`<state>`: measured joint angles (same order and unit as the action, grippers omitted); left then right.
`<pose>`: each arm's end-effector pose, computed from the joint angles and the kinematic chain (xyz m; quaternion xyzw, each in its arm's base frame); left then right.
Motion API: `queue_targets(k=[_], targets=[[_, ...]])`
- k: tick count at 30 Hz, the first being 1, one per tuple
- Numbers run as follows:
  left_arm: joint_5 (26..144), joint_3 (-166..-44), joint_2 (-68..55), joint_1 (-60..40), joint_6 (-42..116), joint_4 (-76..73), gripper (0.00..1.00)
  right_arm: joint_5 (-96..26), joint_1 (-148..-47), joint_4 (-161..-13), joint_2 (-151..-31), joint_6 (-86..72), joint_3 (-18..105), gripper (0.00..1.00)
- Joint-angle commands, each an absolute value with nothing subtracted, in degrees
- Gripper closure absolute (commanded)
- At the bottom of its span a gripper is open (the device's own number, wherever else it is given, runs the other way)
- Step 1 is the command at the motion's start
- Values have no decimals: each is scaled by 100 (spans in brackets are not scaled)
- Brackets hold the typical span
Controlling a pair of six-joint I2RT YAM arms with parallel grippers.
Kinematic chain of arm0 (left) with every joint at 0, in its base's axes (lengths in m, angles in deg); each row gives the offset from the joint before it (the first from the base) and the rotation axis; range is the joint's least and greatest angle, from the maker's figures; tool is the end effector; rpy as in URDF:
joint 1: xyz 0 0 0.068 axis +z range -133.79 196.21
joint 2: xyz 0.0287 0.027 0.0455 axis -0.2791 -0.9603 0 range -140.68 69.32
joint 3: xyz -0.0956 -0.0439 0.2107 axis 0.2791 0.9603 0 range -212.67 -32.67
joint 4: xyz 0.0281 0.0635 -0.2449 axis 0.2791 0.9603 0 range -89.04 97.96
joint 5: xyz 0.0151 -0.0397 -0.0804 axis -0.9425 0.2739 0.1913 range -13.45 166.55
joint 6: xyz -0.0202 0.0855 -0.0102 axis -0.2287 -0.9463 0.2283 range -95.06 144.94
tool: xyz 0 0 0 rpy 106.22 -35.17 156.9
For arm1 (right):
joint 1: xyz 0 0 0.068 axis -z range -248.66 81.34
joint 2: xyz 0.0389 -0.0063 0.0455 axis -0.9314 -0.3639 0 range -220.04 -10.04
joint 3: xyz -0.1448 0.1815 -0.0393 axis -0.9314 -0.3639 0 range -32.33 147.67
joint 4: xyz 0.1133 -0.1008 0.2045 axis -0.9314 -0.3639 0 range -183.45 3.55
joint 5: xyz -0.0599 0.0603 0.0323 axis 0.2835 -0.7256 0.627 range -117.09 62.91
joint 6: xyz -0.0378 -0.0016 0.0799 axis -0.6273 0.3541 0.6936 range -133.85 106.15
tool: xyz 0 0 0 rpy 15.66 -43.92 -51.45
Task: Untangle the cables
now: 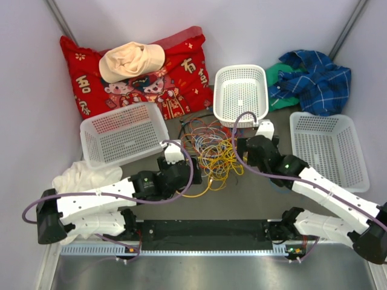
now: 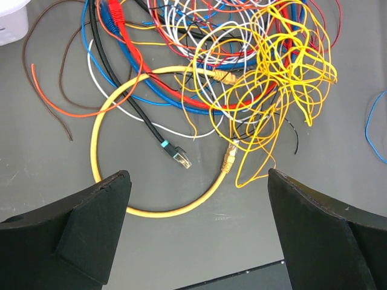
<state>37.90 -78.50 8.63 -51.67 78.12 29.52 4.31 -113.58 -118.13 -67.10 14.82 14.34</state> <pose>0.1408 -0.2160 0.2138 -0.0189 0.8764 -0.1753 0.4482 0.2036 0.1454 0.2241 -0.0155 0.8864 0.0362 0.4613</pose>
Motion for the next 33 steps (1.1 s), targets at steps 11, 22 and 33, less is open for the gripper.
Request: queue_targets(k=[11,22,33], targets=[[4007,-7706,920,-5077,8452,3278,1,-766,-11155,-10676,-7964,1198,2128,23],[4289,-7065,1658,-5077,8883,3463,1,-767,-10619,-10438,-9379,1638,1899,37],[4131,-7178,1737,-5077,8883,3638,1,-934,-10477,-10640,-9172,1648,2172,100]])
